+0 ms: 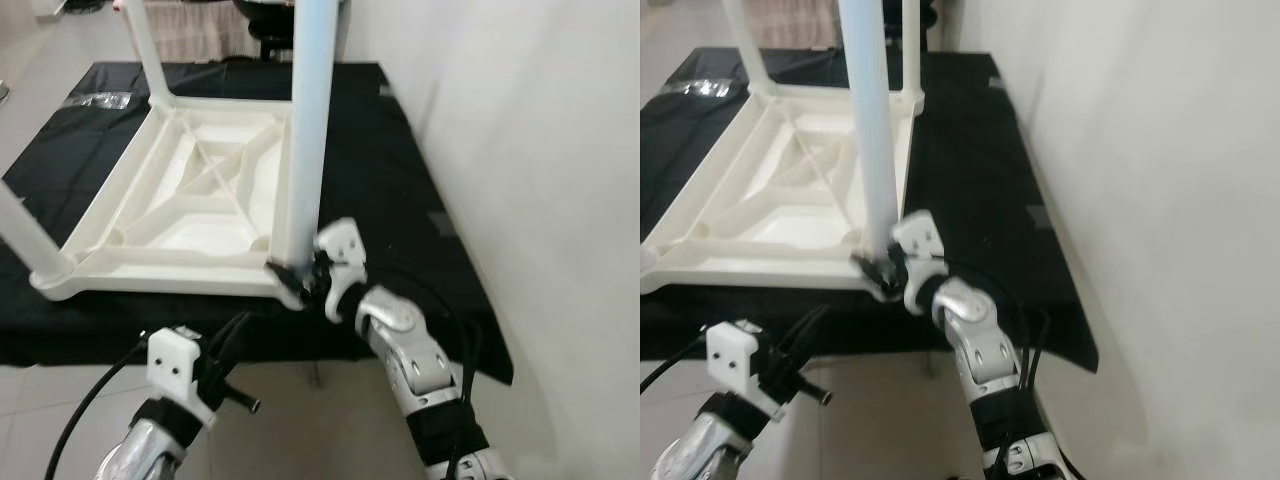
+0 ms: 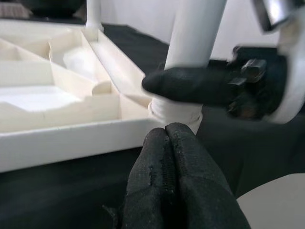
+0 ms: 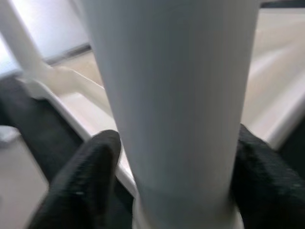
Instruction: Building children table
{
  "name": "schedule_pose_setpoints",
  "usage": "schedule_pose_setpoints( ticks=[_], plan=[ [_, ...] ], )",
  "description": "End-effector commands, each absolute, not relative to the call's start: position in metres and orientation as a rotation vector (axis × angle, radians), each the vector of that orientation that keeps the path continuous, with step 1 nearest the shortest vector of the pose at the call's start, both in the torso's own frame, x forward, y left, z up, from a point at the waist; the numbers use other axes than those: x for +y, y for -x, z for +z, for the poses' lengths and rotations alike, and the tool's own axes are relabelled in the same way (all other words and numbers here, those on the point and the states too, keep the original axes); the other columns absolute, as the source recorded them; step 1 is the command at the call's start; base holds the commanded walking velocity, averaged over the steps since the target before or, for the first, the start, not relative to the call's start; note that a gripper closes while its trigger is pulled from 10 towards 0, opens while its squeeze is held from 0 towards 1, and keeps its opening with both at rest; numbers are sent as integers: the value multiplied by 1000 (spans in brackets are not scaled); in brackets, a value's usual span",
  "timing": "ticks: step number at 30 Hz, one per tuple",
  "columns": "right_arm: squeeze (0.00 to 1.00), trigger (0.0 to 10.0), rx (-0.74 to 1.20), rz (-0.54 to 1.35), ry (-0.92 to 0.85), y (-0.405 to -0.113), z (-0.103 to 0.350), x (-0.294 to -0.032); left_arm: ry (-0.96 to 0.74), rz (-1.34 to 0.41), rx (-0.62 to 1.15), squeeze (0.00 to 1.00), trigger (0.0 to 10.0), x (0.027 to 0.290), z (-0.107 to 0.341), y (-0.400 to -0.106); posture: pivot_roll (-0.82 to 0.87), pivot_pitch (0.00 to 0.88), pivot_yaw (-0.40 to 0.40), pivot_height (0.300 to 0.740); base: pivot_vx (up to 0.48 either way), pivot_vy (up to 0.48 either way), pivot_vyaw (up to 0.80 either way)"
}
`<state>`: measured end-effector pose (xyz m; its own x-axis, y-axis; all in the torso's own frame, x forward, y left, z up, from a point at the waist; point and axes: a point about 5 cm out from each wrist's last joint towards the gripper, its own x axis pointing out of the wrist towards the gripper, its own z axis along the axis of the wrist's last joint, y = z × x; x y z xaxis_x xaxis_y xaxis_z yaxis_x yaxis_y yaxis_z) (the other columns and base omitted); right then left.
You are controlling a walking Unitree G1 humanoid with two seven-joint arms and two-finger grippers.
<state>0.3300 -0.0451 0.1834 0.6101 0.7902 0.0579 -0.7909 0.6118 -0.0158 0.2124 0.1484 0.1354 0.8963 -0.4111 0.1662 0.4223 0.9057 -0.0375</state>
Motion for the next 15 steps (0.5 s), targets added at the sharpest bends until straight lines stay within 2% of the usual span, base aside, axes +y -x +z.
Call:
schedule_pose_setpoints(
  ticks=[1,2,3,4,5,14,15],
  plan=[
    [1000,10000,-123,1015,-32,-329,199,-41,61,-429,-143,0,10000,148,132,-211,40,191,-56,740,0,0,0],
    [1000,10000,-173,1126,-16,-330,212,-45,65,-437,-135,0,10000,148,131,-211,49,192,-57,740,0,0,0],
    [1000,10000,-173,1126,-16,-330,212,-45,65,-437,-135,0,10000,148,131,-211,49,192,-57,740,0,0,0],
    [831,10000,-200,1194,28,-330,222,-50,68,-442,-130,0,10000,148,131,-211,51,193,-54,740,0,0,0],
    [0,10000,-217,1278,80,-332,231,-56,69,-445,-127,0,10000,148,131,-210,52,196,-54,740,0,0,0],
    [0,10000,-177,1429,136,-348,241,-70,65,-445,-128,0,10000,148,131,-208,66,206,-54,740,0,0,0],
    [0,6510,-154,1457,134,-352,242,-72,64,-444,-128,0,10000,147,132,-206,73,214,-53,740,0,0,0]
  ],
)
